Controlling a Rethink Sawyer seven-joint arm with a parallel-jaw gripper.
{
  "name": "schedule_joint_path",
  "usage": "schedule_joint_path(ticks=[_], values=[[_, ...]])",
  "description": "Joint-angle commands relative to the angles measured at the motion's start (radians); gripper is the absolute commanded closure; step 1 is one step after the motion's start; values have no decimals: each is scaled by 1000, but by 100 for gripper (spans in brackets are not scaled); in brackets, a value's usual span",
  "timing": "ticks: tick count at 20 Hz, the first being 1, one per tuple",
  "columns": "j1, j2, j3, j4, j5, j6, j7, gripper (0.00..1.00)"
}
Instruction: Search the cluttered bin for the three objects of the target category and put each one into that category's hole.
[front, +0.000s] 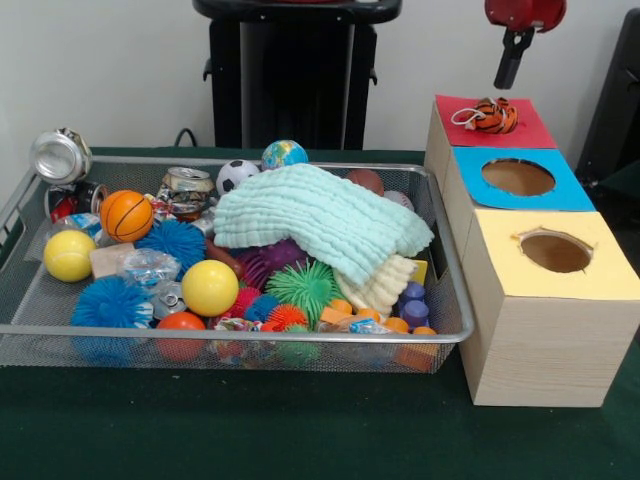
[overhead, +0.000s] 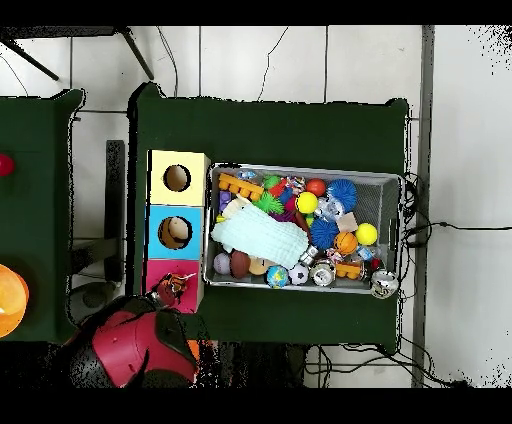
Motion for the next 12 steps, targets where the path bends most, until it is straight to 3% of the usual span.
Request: schedule_joint_path(ticks=[1, 12], values=[[5, 80, -8, -42, -55, -36, 163, 100], [15, 97, -11, -23, -33, -103, 184, 100]])
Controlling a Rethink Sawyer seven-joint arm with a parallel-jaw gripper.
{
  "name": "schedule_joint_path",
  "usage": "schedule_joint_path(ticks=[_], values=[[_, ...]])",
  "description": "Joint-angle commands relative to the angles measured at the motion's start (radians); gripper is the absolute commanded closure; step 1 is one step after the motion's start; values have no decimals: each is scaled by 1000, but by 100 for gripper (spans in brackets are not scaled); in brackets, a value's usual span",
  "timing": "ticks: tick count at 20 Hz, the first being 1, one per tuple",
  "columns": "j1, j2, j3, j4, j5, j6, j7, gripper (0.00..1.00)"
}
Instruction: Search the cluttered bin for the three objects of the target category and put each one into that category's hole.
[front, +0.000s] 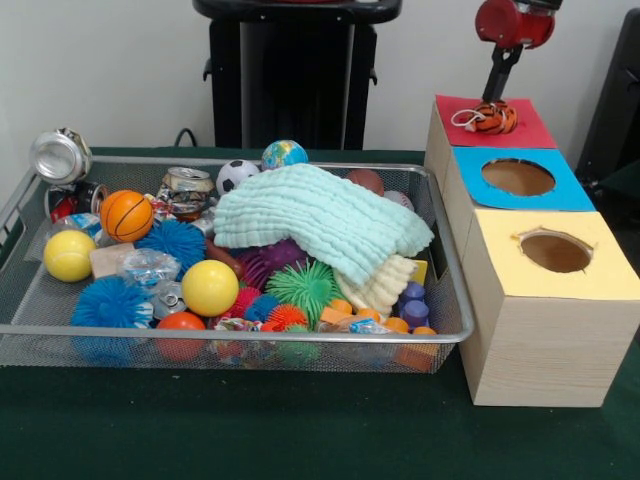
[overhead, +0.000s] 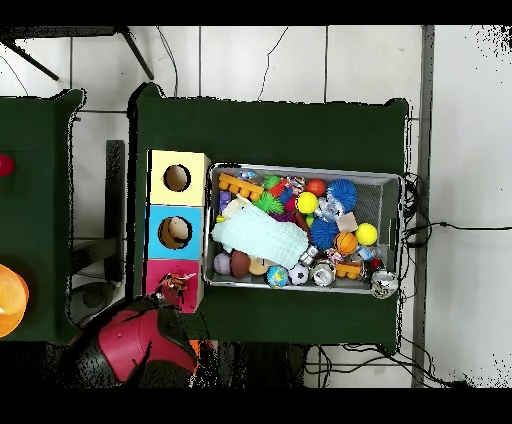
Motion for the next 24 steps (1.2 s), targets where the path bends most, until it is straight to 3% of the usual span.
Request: schedule_joint_path(ticks=[1, 14, 24], values=[[0, 48, 3, -14, -34, -94, 188, 100], [14, 95, -4, -3, -15, -190, 208, 100], [23, 184, -31, -14, -10, -264, 217, 100]])
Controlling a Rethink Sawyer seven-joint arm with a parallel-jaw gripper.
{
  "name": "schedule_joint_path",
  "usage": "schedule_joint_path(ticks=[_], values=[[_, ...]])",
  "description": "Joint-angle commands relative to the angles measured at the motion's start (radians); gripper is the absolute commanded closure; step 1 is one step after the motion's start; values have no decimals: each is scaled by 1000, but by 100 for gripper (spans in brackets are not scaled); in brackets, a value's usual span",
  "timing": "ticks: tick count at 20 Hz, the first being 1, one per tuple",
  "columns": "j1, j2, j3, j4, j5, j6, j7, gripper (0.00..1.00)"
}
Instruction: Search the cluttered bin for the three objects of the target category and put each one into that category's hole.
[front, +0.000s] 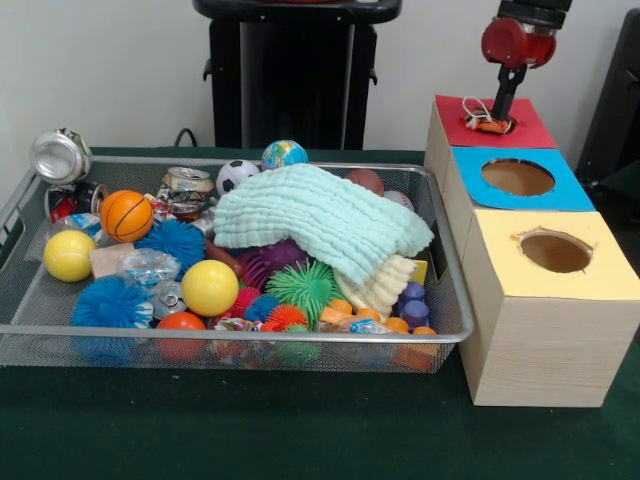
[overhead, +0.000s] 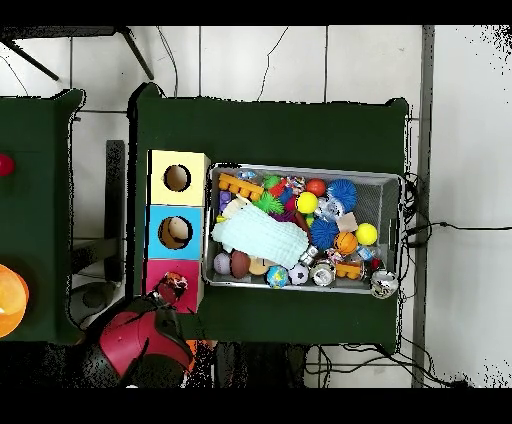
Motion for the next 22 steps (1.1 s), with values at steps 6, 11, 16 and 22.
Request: schedule_joint_path(ticks=[6, 11, 16, 22], values=[[4, 133, -42, -21, 3, -133, 212, 100], [17, 114, -53, -6, 14, -112, 206, 100], [41, 83, -66, -1, 27, -71, 208, 100], [54, 3, -60, -1, 46, 21, 194, 100]])
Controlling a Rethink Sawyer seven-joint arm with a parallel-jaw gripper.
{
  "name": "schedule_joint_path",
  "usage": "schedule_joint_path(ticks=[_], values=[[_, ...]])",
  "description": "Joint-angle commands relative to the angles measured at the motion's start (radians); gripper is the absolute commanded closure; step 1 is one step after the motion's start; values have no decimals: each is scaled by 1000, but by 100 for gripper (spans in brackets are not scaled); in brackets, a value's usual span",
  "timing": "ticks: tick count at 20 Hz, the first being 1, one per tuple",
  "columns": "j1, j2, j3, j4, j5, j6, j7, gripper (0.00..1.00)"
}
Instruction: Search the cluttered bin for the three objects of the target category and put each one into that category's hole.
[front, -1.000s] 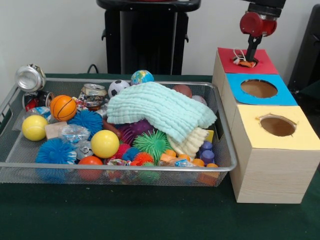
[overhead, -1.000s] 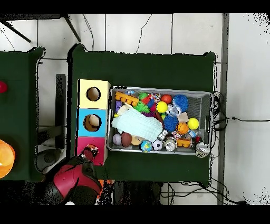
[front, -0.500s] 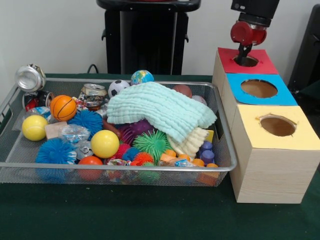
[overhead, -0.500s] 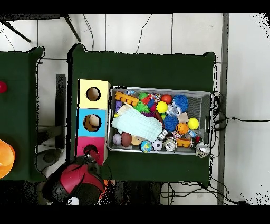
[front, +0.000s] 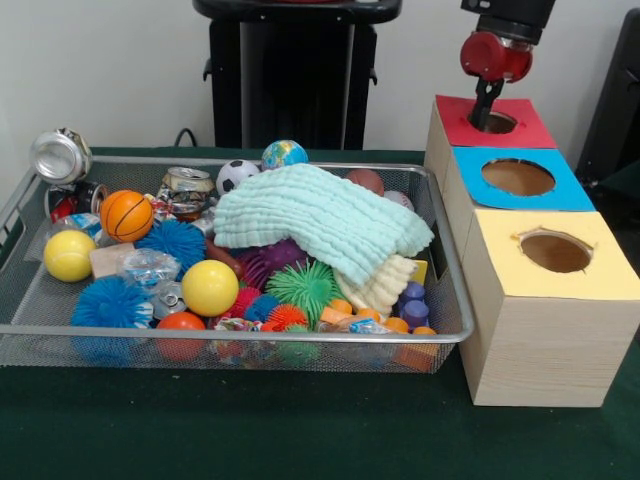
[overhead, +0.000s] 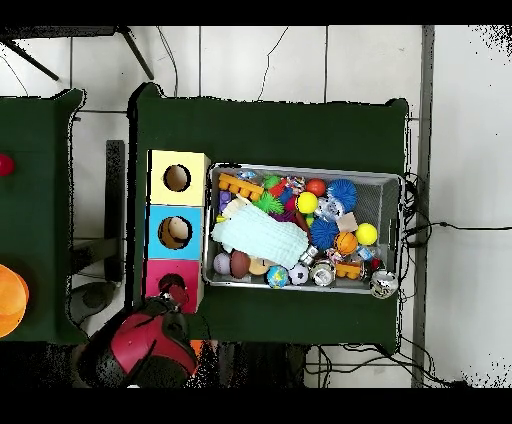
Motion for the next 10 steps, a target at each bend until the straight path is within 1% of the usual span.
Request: schedule_joint_path(ticks=[1, 6, 7, 9, 10], values=[[8, -76, 23, -1, 47, 119, 191, 100], [-4, -120, 35, 1, 55, 166, 178, 100], [-14, -112, 39, 0, 52, 160, 175, 100], [-29, -120, 41, 7, 52, 166, 171, 100], [-48, -128, 49, 14, 41, 169, 154, 100]])
